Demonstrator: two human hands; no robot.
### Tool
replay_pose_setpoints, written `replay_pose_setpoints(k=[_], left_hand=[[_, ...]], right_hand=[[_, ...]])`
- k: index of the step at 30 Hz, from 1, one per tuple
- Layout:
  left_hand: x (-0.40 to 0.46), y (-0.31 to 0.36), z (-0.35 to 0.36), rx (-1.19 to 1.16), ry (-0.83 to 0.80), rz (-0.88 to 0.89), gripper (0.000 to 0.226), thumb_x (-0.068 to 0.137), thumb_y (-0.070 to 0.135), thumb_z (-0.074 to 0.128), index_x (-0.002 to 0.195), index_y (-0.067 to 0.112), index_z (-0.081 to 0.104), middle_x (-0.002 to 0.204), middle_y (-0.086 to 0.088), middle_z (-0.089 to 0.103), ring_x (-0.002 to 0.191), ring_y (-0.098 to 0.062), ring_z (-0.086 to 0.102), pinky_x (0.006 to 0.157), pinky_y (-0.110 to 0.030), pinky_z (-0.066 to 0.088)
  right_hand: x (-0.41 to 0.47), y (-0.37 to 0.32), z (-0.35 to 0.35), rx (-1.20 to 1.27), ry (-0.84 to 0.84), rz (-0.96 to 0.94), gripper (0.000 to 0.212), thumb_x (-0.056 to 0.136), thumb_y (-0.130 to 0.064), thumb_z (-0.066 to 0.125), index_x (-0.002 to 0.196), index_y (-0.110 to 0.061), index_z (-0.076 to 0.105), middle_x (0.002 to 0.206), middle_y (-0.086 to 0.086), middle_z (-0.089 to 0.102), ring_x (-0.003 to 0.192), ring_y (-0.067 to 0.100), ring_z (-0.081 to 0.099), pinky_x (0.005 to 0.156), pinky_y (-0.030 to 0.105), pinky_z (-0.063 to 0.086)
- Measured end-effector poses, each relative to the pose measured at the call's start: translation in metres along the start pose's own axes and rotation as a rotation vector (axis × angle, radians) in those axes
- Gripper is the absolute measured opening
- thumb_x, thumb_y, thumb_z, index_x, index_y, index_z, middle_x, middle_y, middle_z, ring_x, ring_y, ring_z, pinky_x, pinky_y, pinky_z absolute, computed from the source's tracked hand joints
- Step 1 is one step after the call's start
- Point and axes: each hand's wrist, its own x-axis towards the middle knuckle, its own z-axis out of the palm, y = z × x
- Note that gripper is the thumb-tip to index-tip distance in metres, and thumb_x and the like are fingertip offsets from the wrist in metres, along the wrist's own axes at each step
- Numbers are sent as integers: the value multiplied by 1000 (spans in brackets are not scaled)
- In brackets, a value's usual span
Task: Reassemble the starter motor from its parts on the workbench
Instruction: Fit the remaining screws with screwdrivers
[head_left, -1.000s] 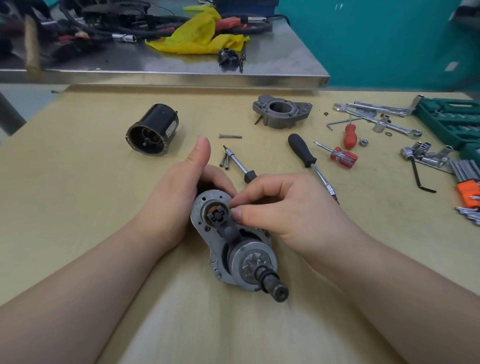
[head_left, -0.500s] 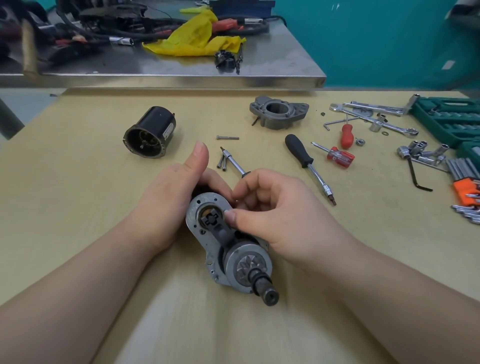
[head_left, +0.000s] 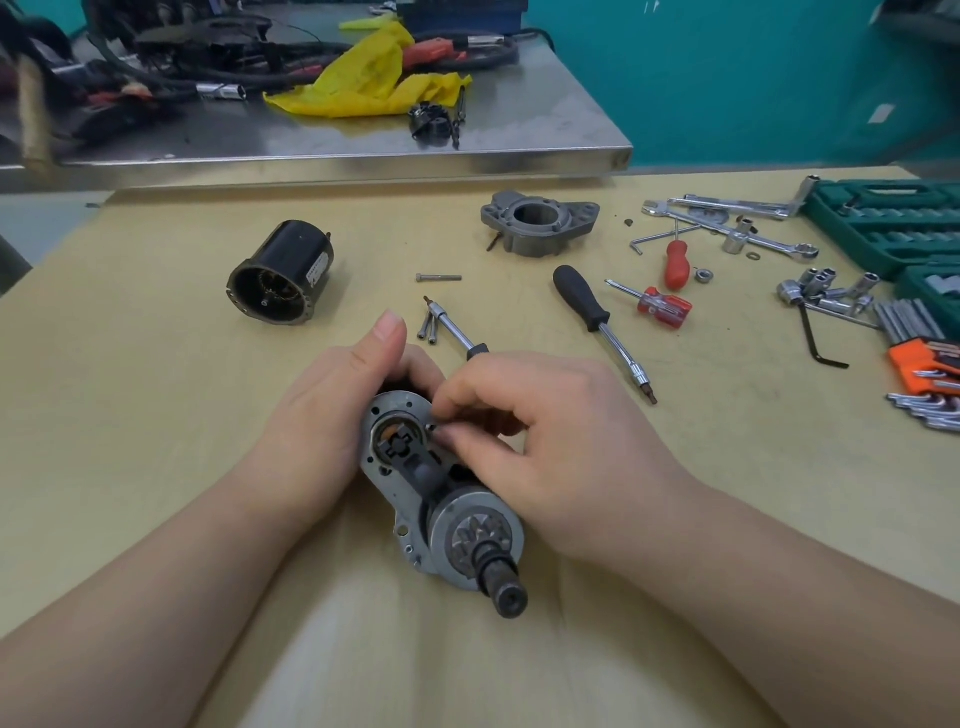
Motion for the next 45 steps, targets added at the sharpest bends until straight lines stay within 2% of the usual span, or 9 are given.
replay_pose_setpoints(k=[13, 20, 25, 29, 32, 38, 40, 42, 45], left_hand=[[-1, 1, 1, 1, -10, -17, 89, 83, 91, 56, 85, 4, 75, 89, -41, 69, 81, -64, 62, 79, -59, 48], [1, 0, -1, -7, -24, -25, 87, 84, 91, 54, 84, 7, 76, 77, -30, 71, 66, -39, 68, 66, -42, 50], [0, 0, 0, -44, -25, -27, 85, 85, 89, 57, 85, 6, 75, 78, -29, 71, 68, -38, 68, 67, -42, 51], [1, 1, 1, -42, -4, -15, 84, 83, 89, 58, 82, 7, 75, 84, -37, 69, 72, -41, 67, 73, -49, 49], [1, 2, 1, -43, 8, -18, 84, 82, 90, 59, 80, 8, 75, 81, -40, 65, 69, -40, 64, 71, -49, 48], [0, 3, 2, -36, -3, -12, 86, 82, 90, 59, 83, 6, 75, 91, -44, 65, 81, -65, 60, 79, -61, 47], [-1, 5, 2, -31, -14, -14, 85, 81, 90, 59, 83, 6, 75, 91, -40, 69, 78, -59, 64, 78, -58, 49], [-1, 6, 2, -19, -33, -5, 82, 83, 88, 60, 83, 7, 75, 84, -32, 71, 70, -43, 67, 69, -44, 53], [-4, 8, 2, 56, -75, 47, 65, 92, 67, 63, 84, 3, 73, 80, -25, 69, 65, -31, 64, 58, -30, 51]], right_hand=[[4, 4, -5, 28, -38, -53, 14, 90, -13, 82, 101, -20, 86, 84, -7, 73, 79, 7, 65, 75, 36, 54], [3, 8, -5, -39, 20, -166, 12, 91, -13, 81, 101, -17, 87, 83, -2, 74, 77, 13, 67, 69, 37, 55], [3, 10, -4, -60, 22, -197, 11, 91, -13, 81, 100, -16, 86, 82, -1, 73, 77, 15, 68, 68, 39, 55], [5, 11, -2, 92, -13, -59, 12, 88, -11, 84, 97, -18, 87, 79, -12, 69, 77, 6, 63, 74, 24, 50], [5, 12, -3, 148, -38, 3, 12, 86, -11, 85, 96, -19, 86, 83, -13, 72, 81, 6, 66, 77, 24, 52], [5, 12, -5, 129, -48, 6, 14, 86, -17, 88, 99, -18, 84, 86, -11, 74, 82, 6, 66, 76, 20, 51], [7, 13, -10, 74, -62, -40, 15, 86, -23, 88, 100, -20, 83, 83, -14, 69, 80, 5, 64, 75, 16, 47], [11, 18, -19, 39, -49, -52, 17, 87, -31, 85, 101, -23, 81, 83, -14, 71, 81, 6, 66, 74, 17, 49], [25, 43, -44, 35, 180, 100, 11, 89, -38, 77, 97, -31, 80, 84, -18, 75, 81, 2, 68, 73, 18, 51]])
